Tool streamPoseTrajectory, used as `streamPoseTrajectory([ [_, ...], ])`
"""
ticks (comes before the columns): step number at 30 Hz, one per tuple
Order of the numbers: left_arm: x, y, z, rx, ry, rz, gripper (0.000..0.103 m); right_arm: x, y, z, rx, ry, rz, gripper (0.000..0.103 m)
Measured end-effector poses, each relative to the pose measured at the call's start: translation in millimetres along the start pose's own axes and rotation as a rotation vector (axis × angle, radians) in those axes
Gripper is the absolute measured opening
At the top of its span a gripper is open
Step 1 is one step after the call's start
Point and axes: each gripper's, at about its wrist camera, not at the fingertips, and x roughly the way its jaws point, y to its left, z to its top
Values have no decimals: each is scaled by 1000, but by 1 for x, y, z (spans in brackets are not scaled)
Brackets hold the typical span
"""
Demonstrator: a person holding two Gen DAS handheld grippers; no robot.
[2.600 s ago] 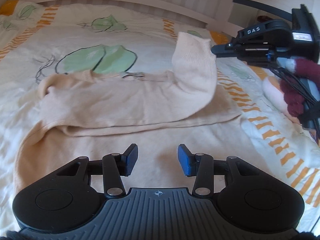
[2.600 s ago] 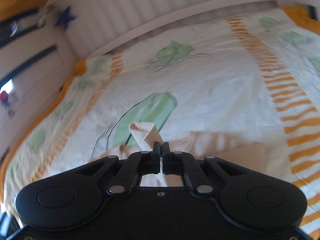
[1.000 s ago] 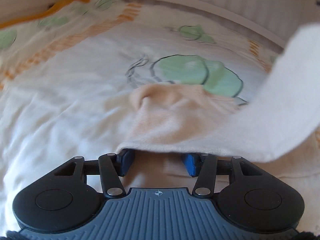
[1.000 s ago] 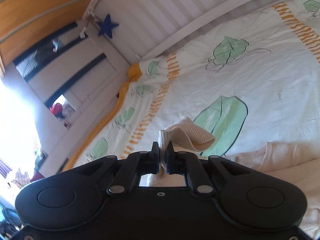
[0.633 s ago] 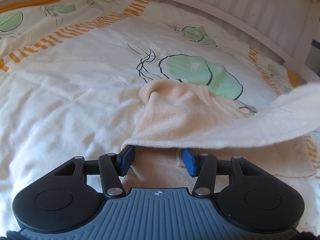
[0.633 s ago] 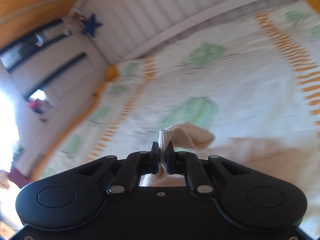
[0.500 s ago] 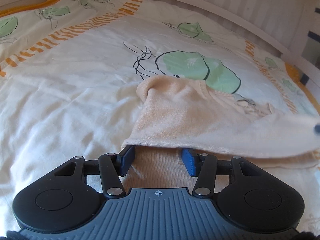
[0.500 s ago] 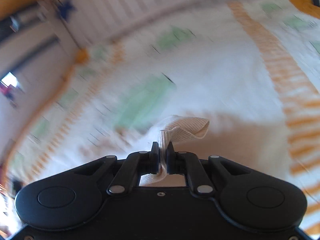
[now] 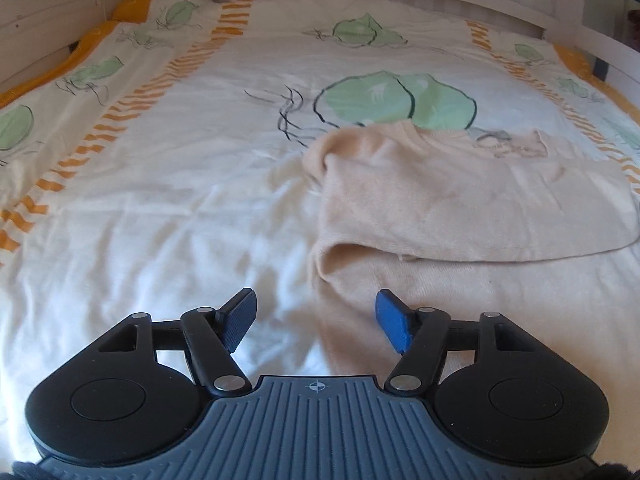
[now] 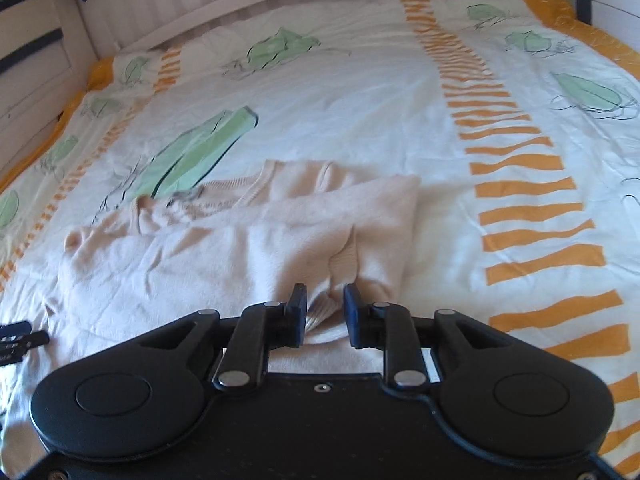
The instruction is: Fold small clothes
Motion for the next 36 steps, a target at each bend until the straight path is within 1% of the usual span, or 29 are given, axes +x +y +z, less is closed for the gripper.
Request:
streamPoseTrajectory([
  [2,-7,2,7,-9,-27,0,64,-5,4,2,-25,-47,-46,33],
  [3,-10,1,11,-11,-38,-6,64,-8,7,3,-49,-73,-44,33],
  [4,-10,0,16,-11,-49,-13,64,-9,11,4,-74,-95,-23,33],
  [5,-9,-3,22,-9,-58,-17,64,-9,14,5,-90,-97,1,33],
  [6,-8,-7,26,-4,-64,-22,65,-5,17,6,-107,-82,12,32],
  [8,-3,-16,34,14,-78,-35,65,7,23,8,-144,-53,-11,32],
  [10,4,-27,41,41,-93,-46,65,18,22,6,-154,-22,-24,32],
  [12,15,-35,45,60,-89,-62,65,24,18,4,-141,1,-13,33],
  [13,22,-37,45,62,-75,-61,65,25,18,2,-147,6,-11,31],
  [14,30,-39,44,57,-51,-59,65,26,18,1,-158,11,-10,26],
  [15,38,-38,42,45,-19,-53,65,25,18,1,-166,16,-5,13],
  [16,46,-37,39,35,19,-45,65,23,17,1,-166,16,3,5],
  [17,54,-35,35,25,56,-44,68,18,14,1,-157,3,16,5],
  [18,57,-31,30,6,55,-51,73,12,11,1,-143,-18,25,5],
  [19,56,-26,27,-19,45,-61,74,6,8,1,-124,-38,19,5],
  [21,53,-16,26,-59,54,-92,74,2,-1,0,-95,-34,-13,5],
  [23,48,-11,30,-57,66,-104,74,-2,-5,-3,-91,-41,-48,9],
  [24,44,-8,33,-55,60,-108,74,-6,-4,-5,-93,-54,-39,11],
  [25,42,-5,36,-59,49,-108,74,-11,-1,-6,-91,-75,-18,15],
  [27,39,6,47,-100,31,-112,74,-18,8,-9,-93,-105,25,15],
  [29,41,18,59,-160,21,-119,74,-20,25,-13,-116,-113,83,15],
  [31,44,27,69,-186,10,-97,74,-18,41,-17,-148,-104,120,15],
  [32,47,30,74,-179,6,-74,74,-15,48,-21,-164,-95,138,15],
  [34,52,34,80,-146,14,-28,74,-8,59,-27,-186,-74,161,15],
  [36,62,34,85,-84,55,10,74,-1,65,-33,-201,-48,173,15],
])
